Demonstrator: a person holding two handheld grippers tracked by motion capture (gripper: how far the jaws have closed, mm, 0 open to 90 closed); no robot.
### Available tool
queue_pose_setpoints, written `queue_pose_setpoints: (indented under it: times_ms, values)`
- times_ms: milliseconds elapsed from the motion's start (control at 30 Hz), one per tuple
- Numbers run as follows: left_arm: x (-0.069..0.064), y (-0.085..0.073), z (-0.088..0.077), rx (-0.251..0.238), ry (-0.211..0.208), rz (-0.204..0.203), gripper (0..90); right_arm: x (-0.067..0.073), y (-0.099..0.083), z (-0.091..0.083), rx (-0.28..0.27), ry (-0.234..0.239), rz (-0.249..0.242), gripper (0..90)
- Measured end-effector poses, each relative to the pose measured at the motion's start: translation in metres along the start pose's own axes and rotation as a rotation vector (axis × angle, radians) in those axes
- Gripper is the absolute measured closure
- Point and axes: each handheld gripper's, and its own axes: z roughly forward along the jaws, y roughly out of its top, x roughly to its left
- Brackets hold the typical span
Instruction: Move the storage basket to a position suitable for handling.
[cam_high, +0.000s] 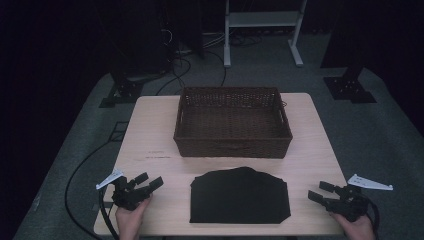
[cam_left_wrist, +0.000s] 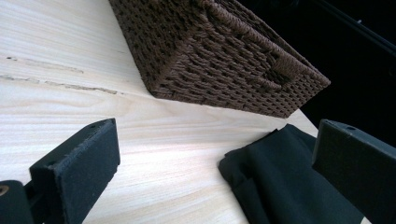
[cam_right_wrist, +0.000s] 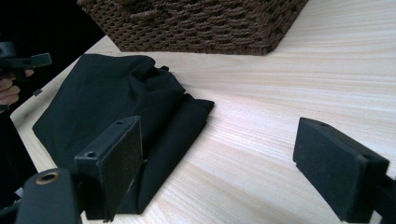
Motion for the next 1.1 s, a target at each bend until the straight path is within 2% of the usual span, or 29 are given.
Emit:
queue_pose_setpoints:
  times_ms: [233,367,600,800,967,1000,1100]
  values:
    - [-0.006,-0.003,0.007,0.022,-0.018,-0.001,0.0,0.006,0.002,0.003,-0.002,-0.003,0.004,15.2]
    - [-0.009,-0.004,0.011,0.039,-0.032,0.014,0.0,0.010,0.004,0.006,0.003,-0.002,0.001,15.2]
    - [-0.016,-0.008,0.017,0.053,-0.054,0.002,0.0,0.016,0.007,0.015,0.018,0.010,0.008,15.2]
    - [-0.024,-0.011,0.025,0.086,-0.066,0.003,0.0,0.021,0.007,0.024,0.043,0.028,0.019,15.2]
    - [-0.032,-0.016,0.035,0.126,-0.079,0.010,0.0,0.027,0.006,0.037,0.091,0.040,0.025,15.2]
    - [-0.035,-0.017,0.038,0.150,-0.081,0.017,0.0,0.029,0.006,0.042,0.108,0.048,0.029,15.2]
    - [-0.038,-0.020,0.042,0.167,-0.084,0.010,0.0,0.031,0.006,0.046,0.125,0.051,0.032,15.2]
